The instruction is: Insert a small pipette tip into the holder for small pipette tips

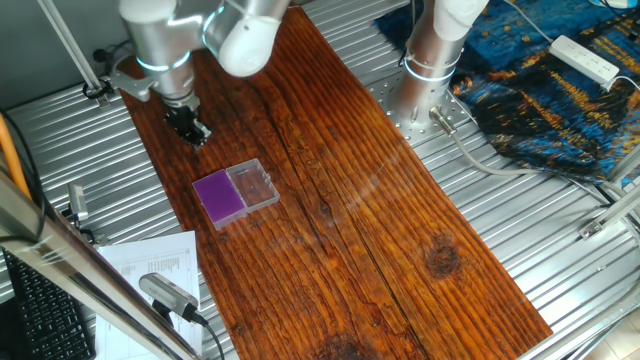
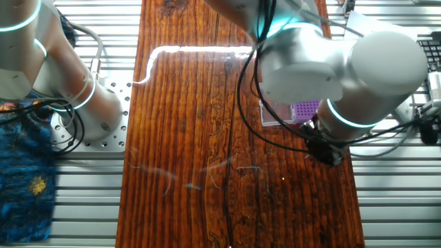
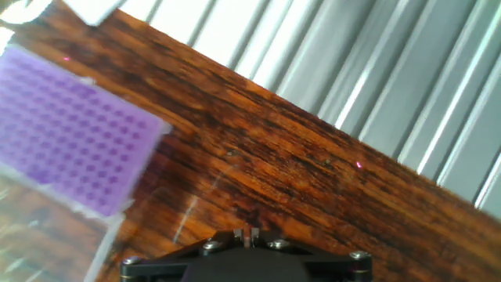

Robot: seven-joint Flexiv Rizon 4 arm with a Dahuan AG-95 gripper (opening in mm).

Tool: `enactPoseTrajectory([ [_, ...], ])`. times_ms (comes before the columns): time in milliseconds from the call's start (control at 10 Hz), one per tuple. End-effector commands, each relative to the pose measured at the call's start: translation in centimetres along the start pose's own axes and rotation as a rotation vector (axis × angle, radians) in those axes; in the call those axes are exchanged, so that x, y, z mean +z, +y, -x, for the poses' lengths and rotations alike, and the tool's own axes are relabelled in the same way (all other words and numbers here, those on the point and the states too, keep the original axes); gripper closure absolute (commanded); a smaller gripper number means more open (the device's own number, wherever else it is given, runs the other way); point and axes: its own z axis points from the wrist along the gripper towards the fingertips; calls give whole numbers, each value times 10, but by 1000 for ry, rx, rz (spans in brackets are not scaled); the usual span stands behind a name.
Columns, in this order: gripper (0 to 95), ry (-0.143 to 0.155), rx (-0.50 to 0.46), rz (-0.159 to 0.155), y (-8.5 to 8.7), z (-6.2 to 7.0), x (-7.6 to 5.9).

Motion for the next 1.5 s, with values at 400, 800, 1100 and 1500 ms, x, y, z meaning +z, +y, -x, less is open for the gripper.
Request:
enactPoseTrajectory([
  [400,950,-55,-284,28,14,50,-46],
  [800,950,-137,-487,16,38,84,-58],
  [1100,950,-254,-527,19,56,91,-53],
  [1500,950,-326,-536,11,58,92,-52],
])
